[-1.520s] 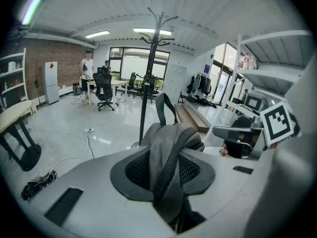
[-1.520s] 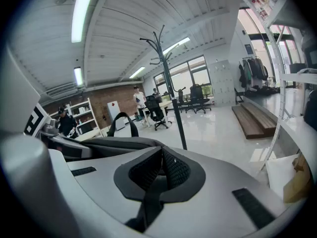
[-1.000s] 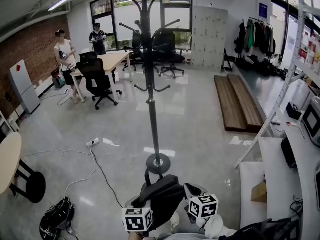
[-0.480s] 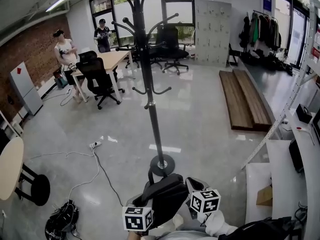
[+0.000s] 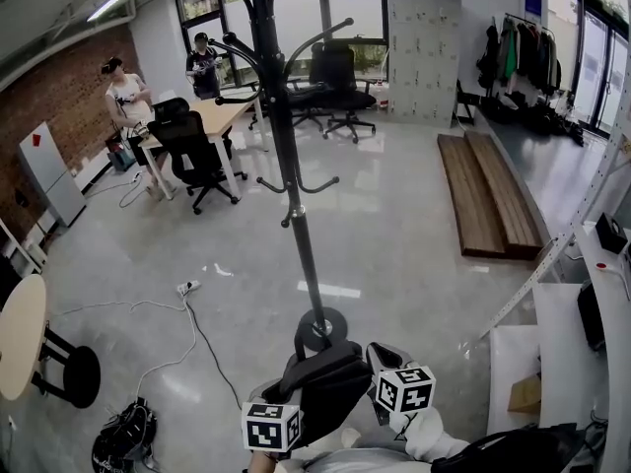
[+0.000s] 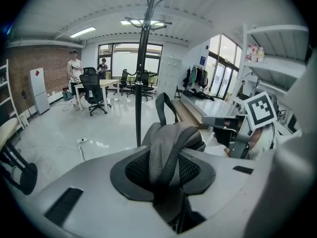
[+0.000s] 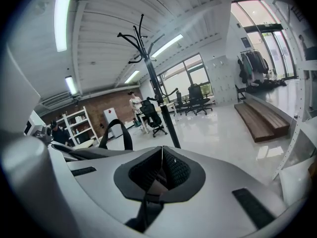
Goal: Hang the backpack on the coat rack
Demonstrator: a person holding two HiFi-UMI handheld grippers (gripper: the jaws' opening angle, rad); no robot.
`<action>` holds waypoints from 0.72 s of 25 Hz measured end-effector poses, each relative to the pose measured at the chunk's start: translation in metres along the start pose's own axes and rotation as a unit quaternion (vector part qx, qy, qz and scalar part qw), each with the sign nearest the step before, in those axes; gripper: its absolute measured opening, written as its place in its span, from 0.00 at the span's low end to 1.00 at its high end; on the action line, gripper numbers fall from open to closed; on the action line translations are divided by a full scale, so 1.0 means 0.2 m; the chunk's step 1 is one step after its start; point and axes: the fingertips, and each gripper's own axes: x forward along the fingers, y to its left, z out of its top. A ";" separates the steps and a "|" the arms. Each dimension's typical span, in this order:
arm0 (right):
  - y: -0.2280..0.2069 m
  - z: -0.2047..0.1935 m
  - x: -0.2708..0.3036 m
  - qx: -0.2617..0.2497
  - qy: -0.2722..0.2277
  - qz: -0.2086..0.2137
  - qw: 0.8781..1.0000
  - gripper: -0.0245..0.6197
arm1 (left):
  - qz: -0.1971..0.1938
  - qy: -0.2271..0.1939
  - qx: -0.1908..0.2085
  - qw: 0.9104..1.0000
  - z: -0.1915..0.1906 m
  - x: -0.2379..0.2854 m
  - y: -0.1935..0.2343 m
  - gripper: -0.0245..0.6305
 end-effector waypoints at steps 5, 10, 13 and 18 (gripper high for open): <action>-0.06 0.05 0.10 -0.004 0.002 0.004 1.000 0.06 | -0.002 0.001 -0.002 1.000 0.06 0.09 0.01 0.18; -0.13 0.09 0.18 -0.002 0.005 0.000 1.000 0.06 | 0.002 -0.009 0.012 1.000 0.14 0.16 0.02 0.18; -0.14 0.12 0.21 0.000 0.006 0.000 1.000 0.06 | 0.007 -0.015 0.012 1.000 0.19 0.17 0.03 0.18; -0.15 0.11 0.25 0.006 0.008 -0.003 1.000 0.06 | 0.011 -0.022 0.005 1.000 0.25 0.19 0.08 0.18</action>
